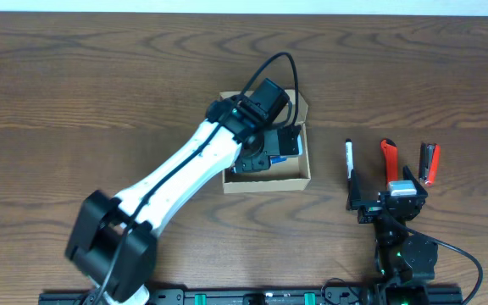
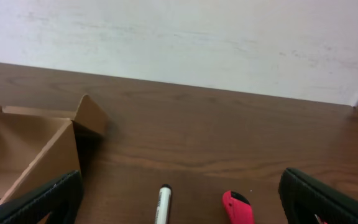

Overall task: Pack container
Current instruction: 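Carry the tape roll into the box with the left gripper and release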

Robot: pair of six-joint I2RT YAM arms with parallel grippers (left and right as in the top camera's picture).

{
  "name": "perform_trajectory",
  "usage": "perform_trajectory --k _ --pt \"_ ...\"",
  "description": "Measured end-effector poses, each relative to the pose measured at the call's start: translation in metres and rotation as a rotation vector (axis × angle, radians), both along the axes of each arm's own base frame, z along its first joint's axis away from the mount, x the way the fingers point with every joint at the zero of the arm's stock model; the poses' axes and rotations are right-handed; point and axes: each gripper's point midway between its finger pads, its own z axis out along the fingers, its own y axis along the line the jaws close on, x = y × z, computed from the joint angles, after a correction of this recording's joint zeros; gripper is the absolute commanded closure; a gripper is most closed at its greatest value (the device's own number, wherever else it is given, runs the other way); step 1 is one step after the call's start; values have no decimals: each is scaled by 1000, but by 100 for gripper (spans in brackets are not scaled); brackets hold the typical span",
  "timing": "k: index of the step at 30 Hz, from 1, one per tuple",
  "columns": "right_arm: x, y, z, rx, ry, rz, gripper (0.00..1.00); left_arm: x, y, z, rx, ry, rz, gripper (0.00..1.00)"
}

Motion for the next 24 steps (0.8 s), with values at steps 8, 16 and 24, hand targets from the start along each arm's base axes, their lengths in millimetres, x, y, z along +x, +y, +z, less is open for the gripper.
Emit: perform_trajectory --k 8,16,24 --pt "0 0 0 0 0 0 1 -5 -5 -47 41 112 -8 94" --pt "0 0 0 0 0 0 1 -9 -2 -77 91 177 -2 57" --pt "0 0 0 0 0 0 1 -12 1 -77 99 194 18 39"
